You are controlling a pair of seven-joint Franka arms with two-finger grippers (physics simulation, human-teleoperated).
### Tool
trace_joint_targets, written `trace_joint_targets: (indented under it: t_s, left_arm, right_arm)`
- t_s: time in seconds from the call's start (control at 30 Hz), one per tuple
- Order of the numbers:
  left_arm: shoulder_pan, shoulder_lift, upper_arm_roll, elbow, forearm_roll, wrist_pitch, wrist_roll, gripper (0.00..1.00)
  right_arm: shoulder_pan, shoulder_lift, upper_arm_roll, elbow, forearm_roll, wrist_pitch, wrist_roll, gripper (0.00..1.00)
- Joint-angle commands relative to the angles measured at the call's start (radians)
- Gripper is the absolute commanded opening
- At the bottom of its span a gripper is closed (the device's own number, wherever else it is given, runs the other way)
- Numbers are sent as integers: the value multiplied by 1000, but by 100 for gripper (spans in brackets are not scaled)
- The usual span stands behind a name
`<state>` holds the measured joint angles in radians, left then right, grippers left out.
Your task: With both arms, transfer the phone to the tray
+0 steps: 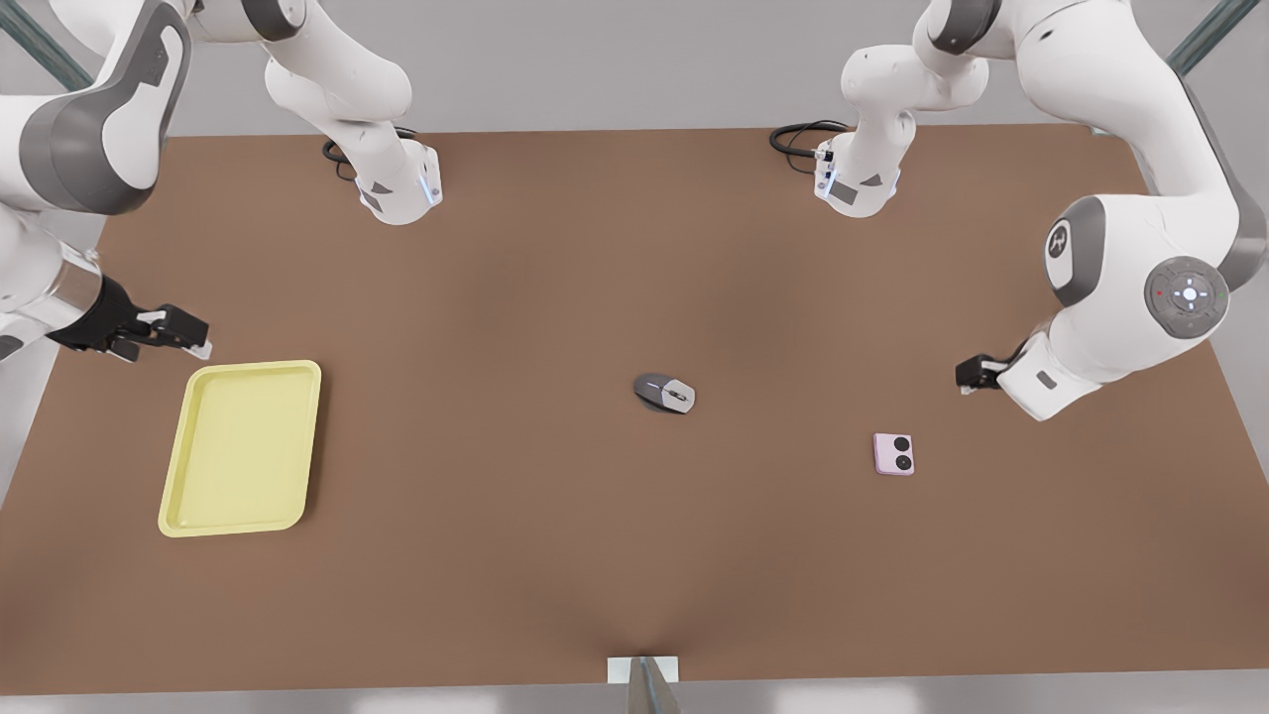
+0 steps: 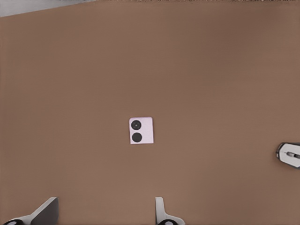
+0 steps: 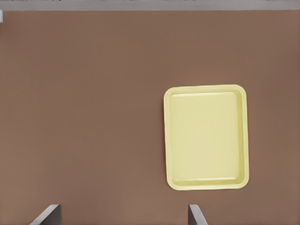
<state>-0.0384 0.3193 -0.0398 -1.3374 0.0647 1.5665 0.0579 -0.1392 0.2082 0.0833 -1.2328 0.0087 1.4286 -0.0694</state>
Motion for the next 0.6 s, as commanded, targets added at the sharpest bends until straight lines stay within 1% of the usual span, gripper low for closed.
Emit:
trace_joint_targets:
  t_s: [0.0, 0.03, 0.07, 0.1, 0.13, 0.27, 0.4, 0.53, 0.57]
  left_arm:
    - [0, 6, 0, 1, 3, 44, 7, 100]
    - [-1, 36, 0, -3, 1, 69, 5, 100]
    - [-2, 82, -2, -11, -10, 147, 5, 100]
    - [-2, 95, -2, -75, -11, 231, 5, 100]
    - [-3, 75, 0, -207, -11, 378, 5, 100]
    - [0, 76, 26, -483, -11, 770, 14, 100]
    - [5, 125, 54, -566, -10, 914, 20, 100]
    - [2, 181, 51, -574, -45, 969, 10, 100]
    - [3, 184, 51, -598, -54, 1004, 8, 100]
  right_arm:
    - [1, -1, 0, 1, 1, 24, -30, 100]
    - [1, -1, 1, 1, 1, 24, -30, 100]
    - [0, -1, 0, 1, 1, 24, -30, 100]
    - [1, -1, 0, 1, 1, 24, -30, 100]
    - [1, -1, 0, 1, 1, 24, -30, 100]
    - [1, -1, 0, 1, 1, 26, -30, 100]
    - [1, -1, 0, 1, 1, 27, -30, 100]
    - [1, 0, 1, 1, 2, 29, -30, 100]
    - [3, 0, 1, 1, 2, 29, -30, 100]
